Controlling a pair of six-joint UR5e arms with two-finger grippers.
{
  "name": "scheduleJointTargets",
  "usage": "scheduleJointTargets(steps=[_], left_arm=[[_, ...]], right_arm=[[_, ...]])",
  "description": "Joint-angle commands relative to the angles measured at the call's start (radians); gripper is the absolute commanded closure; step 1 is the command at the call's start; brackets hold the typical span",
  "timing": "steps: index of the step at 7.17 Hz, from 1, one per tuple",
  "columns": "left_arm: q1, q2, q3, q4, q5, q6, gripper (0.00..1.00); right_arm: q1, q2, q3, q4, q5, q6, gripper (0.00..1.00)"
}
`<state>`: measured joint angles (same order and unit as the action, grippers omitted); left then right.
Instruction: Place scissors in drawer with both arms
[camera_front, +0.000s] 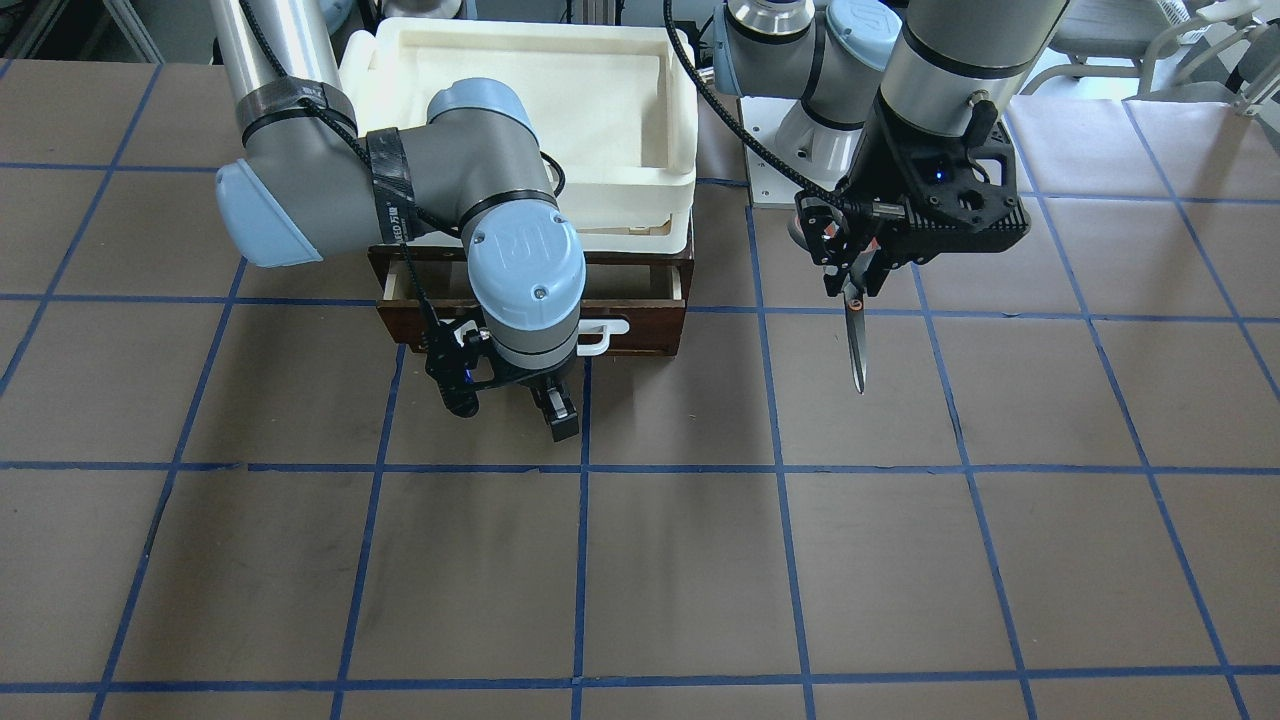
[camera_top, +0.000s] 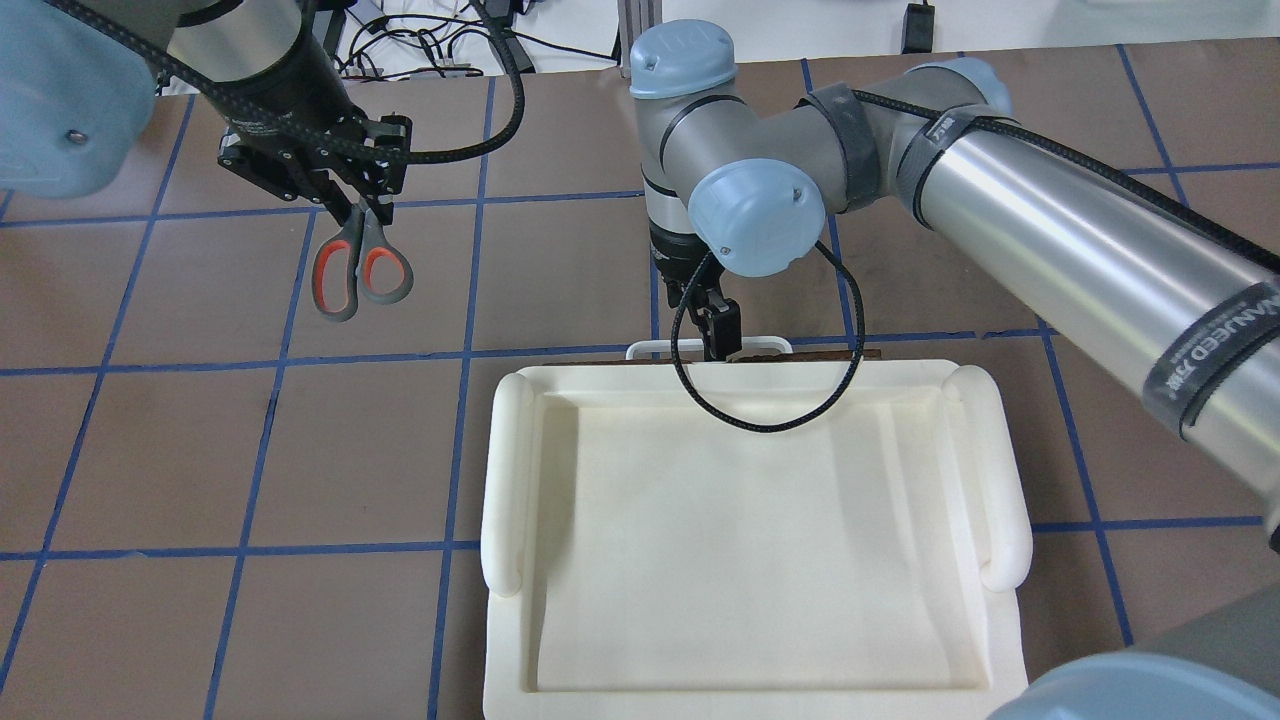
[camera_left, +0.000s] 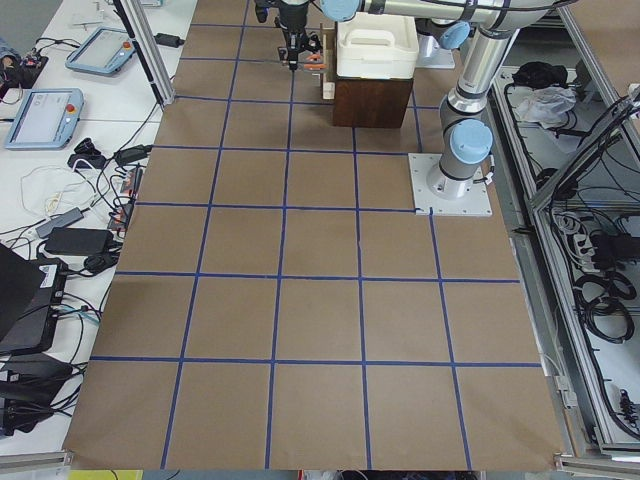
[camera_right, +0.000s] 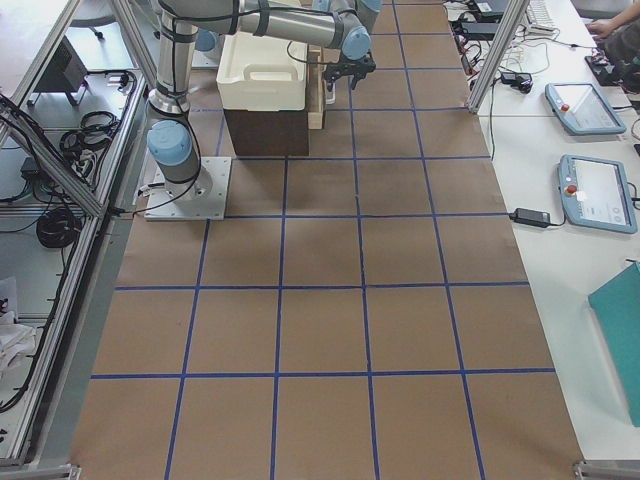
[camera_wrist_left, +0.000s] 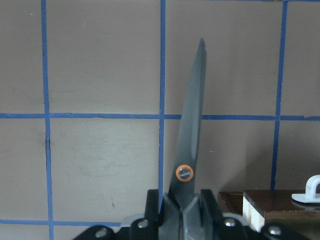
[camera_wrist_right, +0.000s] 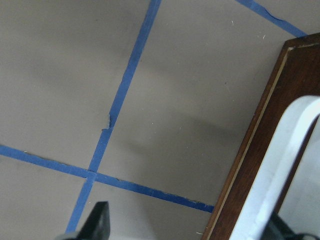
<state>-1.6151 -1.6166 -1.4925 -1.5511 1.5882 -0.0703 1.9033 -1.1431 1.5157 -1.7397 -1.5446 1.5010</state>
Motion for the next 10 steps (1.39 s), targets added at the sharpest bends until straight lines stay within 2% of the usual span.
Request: scheduleJointTargets(steps=[1,4,10], left_arm=[[0.000,0.001,-0.002,-0.001,0.004,0.000,0.91],[0.000,0.003,0.000,-0.001,0.003,0.000,0.91],[-0.002,0.003,-0.011,-0.001,0.000,0.020,0.89]], right_arm=[[-0.003,0.011,-0.009,-0.029,-0.009,-0.018,0.00],[-0.003,0.057,-0.080,-0.029,-0.011,-0.022,0.00],[-0.024,0.100,-0.144,-0.040,-0.026,-0.068,0.00]])
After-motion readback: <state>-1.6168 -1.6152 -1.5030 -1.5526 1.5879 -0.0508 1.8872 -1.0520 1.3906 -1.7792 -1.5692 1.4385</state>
